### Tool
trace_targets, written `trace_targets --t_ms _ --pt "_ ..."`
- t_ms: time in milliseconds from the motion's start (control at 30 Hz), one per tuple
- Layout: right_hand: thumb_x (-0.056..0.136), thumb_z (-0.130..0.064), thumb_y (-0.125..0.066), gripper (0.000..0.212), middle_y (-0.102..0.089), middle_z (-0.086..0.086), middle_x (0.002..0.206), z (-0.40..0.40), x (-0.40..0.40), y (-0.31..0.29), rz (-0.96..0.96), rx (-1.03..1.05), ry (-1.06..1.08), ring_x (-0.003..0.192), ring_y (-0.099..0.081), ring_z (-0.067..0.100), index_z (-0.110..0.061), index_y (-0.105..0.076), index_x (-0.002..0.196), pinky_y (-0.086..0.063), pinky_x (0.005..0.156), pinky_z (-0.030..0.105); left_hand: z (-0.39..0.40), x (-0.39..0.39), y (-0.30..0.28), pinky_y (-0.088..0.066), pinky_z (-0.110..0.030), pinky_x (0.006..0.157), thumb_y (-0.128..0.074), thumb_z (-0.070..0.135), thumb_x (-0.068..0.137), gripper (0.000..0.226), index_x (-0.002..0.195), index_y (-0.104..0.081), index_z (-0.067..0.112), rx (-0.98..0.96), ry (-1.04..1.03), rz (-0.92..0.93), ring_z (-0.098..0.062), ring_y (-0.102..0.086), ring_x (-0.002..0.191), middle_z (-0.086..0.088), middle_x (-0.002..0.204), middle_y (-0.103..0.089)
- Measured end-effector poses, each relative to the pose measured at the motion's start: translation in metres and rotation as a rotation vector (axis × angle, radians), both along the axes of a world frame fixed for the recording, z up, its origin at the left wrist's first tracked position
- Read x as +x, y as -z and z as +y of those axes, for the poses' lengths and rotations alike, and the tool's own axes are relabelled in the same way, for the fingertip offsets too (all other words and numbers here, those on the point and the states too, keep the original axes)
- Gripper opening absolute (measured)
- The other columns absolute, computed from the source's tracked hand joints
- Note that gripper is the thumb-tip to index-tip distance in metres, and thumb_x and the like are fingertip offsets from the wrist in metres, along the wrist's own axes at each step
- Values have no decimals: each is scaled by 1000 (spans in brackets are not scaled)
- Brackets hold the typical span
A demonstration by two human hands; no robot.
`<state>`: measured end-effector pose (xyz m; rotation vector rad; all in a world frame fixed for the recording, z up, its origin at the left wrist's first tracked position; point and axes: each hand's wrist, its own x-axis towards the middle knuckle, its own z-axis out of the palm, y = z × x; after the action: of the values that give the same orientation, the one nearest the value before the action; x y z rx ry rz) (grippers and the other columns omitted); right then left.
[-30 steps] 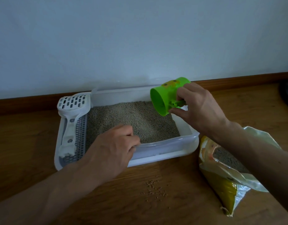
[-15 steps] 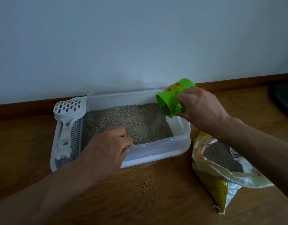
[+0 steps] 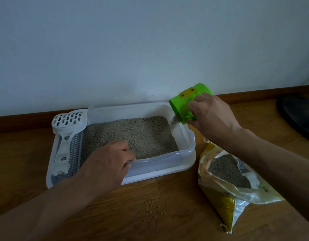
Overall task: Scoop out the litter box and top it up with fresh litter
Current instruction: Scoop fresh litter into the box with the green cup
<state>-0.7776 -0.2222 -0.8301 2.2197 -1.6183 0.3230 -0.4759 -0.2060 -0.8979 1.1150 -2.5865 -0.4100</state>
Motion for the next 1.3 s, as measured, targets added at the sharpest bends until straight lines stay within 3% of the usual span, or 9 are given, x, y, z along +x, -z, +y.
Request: trace_targets --t_ms 167,367,667,767,900,1067,1200,1300 --pt "60 -13 -90 36 -55 8 68 -2 4 -7 44 -33 6 66 -54 31 -11 -54 68 -32 60 30 0 0 -1 -49 -20 67 -68 22 89 9 93 -71 30 -4 19 -3 -1 -49 82 16 88 -51" --pt "60 -10 -87 36 -53 7 68 -4 12 -14 94 -40 -12 67 -53 31 -13 -52 68 -41 60 36 -1 2 1 -54 -25 69 -70 22 87 11 95 -72 30 -3 35 -8 -2 -50 83 16 90 -51" --pt "42 -4 -93 45 -57 2 63 5 28 -1 123 83 -59 61 -57 29 -15 -57 66 -43 58 31 1 1 -3 -53 -25 75 -63 26 93 11 101 -70 29 16 28 -17 -2 -48 88 17 93 -49" --pt "48 -13 -93 44 -56 4 63 6 24 -4 90 87 -67 62 -57 30 -15 -53 66 -41 59 31 3 1 -7 -53 -24 77 -61 27 94 13 104 -70 29 17 26 -40 -3 -49 90 17 94 -48" --pt "67 -26 -87 48 -48 0 67 19 16 -10 -116 77 -10 61 -47 25 -21 -40 70 -30 57 29 5 0 -12 -51 -23 76 -60 31 95 15 107 -69 30 18 16 -85 -3 -48 90 17 96 -48" --pt "79 -40 -75 37 -49 -8 63 55 2 -17 -495 69 248 55 -45 8 -16 -48 72 -34 47 24 7 -9 -22 -49 -26 83 -52 41 97 20 114 -60 35 8 23 -156 -5 -48 100 17 105 -48" --pt "81 -43 -73 38 -51 -2 63 90 -28 -21 -734 104 381 54 -44 7 -16 -48 69 -34 46 13 11 -27 -32 -51 -27 77 -58 41 94 18 111 -63 35 -29 58 -116 -4 -49 96 18 104 -50" --pt "80 -43 -73 45 -53 12 65 116 -51 -22 -899 133 406 56 -47 17 -5 -50 71 -44 50 37 14 -48 -42 -53 -28 72 -62 38 91 17 107 -66 32 -75 118 -81 -4 -50 91 15 101 -54"
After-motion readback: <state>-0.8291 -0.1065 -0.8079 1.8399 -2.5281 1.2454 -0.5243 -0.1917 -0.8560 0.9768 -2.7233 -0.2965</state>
